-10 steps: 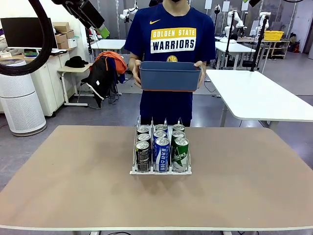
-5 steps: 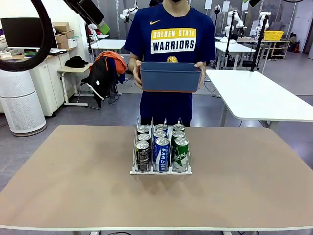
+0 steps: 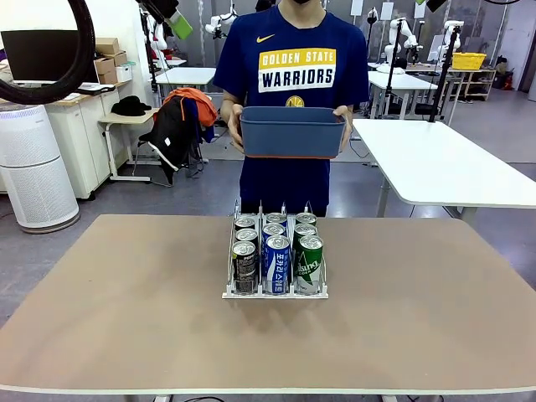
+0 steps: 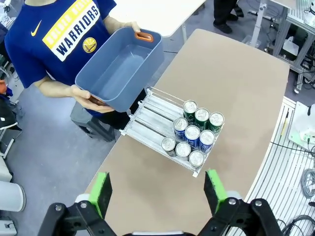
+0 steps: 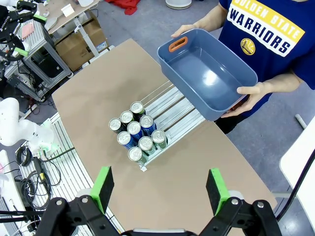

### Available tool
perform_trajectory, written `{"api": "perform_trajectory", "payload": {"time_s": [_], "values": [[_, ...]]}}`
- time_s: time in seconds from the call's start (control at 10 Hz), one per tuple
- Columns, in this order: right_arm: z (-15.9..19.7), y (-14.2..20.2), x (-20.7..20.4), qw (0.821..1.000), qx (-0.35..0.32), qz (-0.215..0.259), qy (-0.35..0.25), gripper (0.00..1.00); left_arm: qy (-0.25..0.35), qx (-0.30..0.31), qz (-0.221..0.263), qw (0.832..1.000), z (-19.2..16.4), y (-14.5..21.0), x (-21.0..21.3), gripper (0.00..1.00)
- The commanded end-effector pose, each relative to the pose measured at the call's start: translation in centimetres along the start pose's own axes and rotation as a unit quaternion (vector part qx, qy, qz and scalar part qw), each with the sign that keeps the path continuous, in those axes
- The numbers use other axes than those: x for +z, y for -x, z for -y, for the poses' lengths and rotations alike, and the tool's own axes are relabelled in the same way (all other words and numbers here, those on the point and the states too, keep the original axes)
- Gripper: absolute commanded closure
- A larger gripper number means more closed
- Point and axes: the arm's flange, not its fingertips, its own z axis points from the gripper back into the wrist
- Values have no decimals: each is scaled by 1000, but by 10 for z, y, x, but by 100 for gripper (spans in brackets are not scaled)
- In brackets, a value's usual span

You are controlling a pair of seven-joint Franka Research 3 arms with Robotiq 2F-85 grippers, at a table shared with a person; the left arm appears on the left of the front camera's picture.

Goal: Fill the beverage cans into the dispenser.
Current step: Place the picked Pepsi coke in the line of the Automatic Can Dispenser with the same cans.

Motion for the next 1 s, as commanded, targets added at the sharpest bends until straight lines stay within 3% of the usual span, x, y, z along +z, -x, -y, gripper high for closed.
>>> {"api": "perform_trajectory", "payload": {"time_s": [0.0,0.2,0.9], "values": [[-1,1,0,1000,-4,0,-2,0,12,-19,1,1000,-5,2,4,0],[-1,1,0,1000,-4,0,-2,0,-21,-25,-4,999,-4,-1,6,0],[-1,1,0,1000,-4,0,-2,0,-1,-10,0,1000,0,-1,3,0]]}}
